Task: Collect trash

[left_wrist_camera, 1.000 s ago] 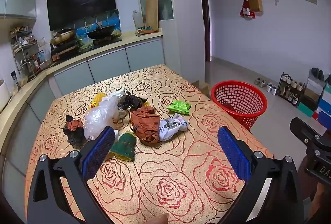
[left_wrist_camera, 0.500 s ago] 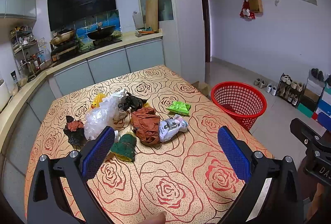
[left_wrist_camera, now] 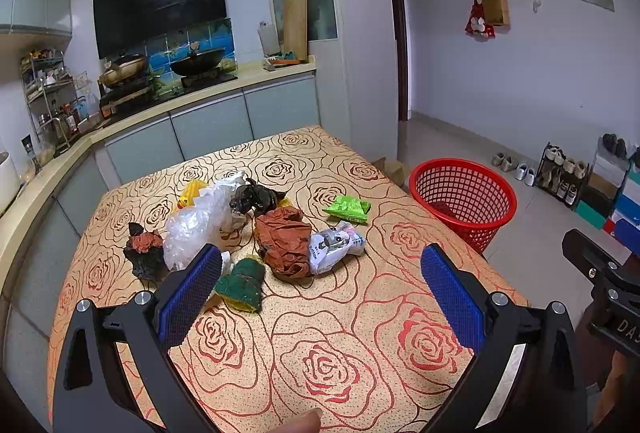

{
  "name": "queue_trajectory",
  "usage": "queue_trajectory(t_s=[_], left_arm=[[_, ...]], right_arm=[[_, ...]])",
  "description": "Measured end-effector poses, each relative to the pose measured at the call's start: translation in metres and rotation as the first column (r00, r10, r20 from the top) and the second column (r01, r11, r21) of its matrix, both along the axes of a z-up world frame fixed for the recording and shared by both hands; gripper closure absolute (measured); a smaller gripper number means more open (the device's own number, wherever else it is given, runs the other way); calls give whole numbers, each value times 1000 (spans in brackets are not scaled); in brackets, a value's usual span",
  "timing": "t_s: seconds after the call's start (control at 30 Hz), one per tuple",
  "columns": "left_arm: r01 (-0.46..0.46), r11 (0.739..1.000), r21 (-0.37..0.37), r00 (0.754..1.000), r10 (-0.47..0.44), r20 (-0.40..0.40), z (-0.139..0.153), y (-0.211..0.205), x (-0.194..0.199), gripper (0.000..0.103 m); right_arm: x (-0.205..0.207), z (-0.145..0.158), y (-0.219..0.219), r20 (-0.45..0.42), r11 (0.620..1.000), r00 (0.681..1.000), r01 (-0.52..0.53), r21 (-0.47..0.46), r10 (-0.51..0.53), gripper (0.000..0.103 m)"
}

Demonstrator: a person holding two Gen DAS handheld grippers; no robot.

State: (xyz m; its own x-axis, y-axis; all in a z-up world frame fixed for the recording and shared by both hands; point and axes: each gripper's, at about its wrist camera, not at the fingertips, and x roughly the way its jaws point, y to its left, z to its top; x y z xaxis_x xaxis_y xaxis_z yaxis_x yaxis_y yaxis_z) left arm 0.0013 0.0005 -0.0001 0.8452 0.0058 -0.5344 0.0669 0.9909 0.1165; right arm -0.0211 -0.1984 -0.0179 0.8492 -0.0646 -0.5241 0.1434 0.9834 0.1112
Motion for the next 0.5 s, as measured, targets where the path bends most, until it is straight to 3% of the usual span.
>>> queue_trajectory(t_s=[0.13, 0.5], left_arm=[[-11, 1000, 5, 1000, 11, 1, 5, 3, 4, 7], [-57, 998, -13, 998, 57, -20, -14, 17, 25, 7]], right_arm=[[9, -6, 5, 10, 1000, 1000, 15, -19, -15, 6], [32, -16, 6, -13, 1000, 1000, 12, -18, -12, 6]])
